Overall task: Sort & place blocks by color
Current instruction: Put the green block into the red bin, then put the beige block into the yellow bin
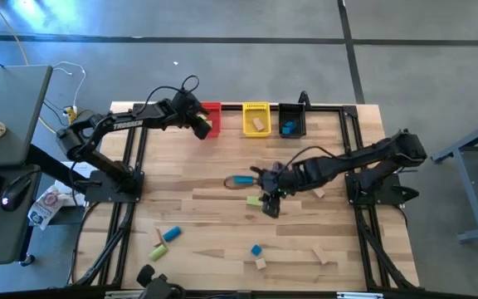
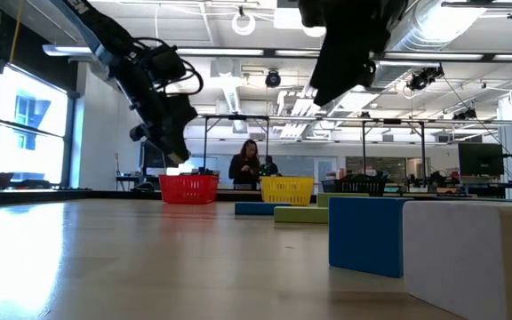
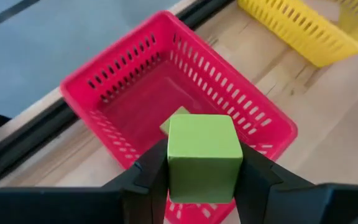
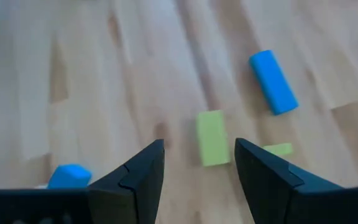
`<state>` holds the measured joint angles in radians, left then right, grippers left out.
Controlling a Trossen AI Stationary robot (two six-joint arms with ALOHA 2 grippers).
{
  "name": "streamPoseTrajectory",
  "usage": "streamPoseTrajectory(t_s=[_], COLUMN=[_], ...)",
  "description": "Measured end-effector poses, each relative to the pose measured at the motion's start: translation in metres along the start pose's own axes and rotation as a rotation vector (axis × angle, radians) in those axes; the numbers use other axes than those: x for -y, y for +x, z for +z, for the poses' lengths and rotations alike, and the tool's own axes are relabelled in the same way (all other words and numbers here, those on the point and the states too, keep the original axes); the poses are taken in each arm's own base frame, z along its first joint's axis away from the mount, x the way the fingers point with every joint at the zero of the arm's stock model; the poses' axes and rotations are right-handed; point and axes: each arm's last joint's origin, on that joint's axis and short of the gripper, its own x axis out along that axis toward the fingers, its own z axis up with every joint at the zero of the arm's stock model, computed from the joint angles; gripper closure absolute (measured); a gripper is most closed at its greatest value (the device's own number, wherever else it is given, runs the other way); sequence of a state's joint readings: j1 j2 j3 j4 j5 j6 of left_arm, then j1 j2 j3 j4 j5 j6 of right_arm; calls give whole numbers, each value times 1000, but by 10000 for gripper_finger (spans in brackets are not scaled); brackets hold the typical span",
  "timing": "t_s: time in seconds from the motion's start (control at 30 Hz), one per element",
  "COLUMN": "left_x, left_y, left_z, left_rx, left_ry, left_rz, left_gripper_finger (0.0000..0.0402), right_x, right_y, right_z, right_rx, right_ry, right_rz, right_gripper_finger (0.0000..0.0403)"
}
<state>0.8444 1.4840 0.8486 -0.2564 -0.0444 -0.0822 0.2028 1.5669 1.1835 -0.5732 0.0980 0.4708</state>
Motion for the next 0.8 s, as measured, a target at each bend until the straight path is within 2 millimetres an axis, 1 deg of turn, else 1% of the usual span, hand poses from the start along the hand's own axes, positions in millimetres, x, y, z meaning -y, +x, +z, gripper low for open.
streamPoseTrajectory(t_s=[0.13, 0.3, 0.57, 0.7, 0.8], left_x=[1, 1, 1, 1, 2], left_y=[12, 20, 20, 20, 16], left_z=[-3, -6, -6, -6, -2], left_rx=[-26, -51, -52, -57, -88], left_ry=[0, -36, -48, -91, -110], left_rz=[-5, -10, -10, -9, -5], left_gripper_finger=[286, 265, 217, 192, 179], right_x=[-19, -38, -64, -73, -78], right_y=[-2, -6, -12, -15, -16], right_z=[-10, -22, -39, -46, -50], right_rx=[-13, -27, -29, -32, -32], right_ry=[-61, -119, -250, -304, -320], right_rz=[37, 76, 138, 160, 167], right_gripper_finger=[221, 221, 221, 221, 221])
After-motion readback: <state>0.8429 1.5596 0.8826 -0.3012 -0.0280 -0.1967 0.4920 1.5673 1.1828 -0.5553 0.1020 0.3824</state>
